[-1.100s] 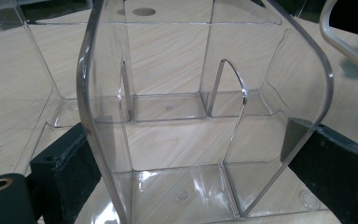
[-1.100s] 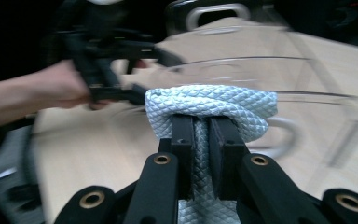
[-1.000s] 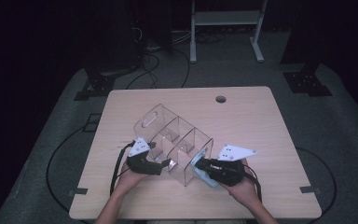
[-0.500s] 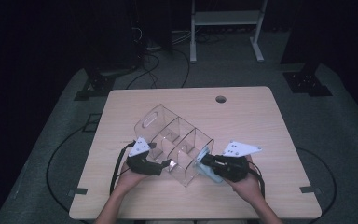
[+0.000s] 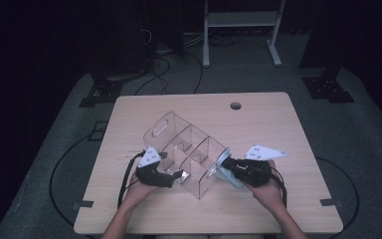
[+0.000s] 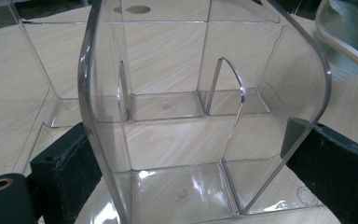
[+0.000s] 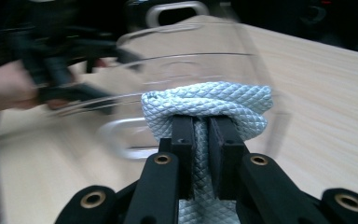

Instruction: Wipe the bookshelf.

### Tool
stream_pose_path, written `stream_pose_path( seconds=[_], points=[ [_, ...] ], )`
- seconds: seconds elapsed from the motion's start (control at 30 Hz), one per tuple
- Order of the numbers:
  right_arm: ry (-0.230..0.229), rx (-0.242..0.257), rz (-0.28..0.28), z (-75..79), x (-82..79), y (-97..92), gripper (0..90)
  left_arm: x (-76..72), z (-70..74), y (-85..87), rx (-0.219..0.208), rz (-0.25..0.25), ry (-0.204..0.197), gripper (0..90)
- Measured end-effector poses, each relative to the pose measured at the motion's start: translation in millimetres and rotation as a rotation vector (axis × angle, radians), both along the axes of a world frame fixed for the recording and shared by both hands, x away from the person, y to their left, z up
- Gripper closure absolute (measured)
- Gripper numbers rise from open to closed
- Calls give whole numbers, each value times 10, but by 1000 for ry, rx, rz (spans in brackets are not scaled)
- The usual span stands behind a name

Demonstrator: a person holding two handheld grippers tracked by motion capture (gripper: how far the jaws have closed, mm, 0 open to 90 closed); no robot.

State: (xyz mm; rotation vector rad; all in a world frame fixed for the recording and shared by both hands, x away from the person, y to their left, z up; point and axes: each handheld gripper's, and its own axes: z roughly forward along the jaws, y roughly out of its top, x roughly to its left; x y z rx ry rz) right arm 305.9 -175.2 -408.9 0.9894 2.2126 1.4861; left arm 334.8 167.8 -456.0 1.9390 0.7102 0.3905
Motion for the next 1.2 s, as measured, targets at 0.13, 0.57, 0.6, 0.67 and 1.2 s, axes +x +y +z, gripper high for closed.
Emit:
stream_pose_path(
  seconds=[0.13, 0.57, 0.6, 0.67, 1.2],
  points=[
    [20, 8, -30, -20, 68, -60, 812, 2, -3, -5, -2, 0, 0, 57],
    [97, -14, -44, -305, 219, -109, 811, 5, -3, -2, 0, -2, 1, 55],
    [100, -18, -48, -330, 227, -114, 811, 4, -4, -1, 0, -2, 1, 55],
    [92, -8, -56, -302, 215, -118, 811, 5, -9, 2, -3, -2, 1, 53],
    [101, 39, -70, -362, 270, -178, 810, 8, -11, 6, -2, -3, 1, 52]
  ],
)
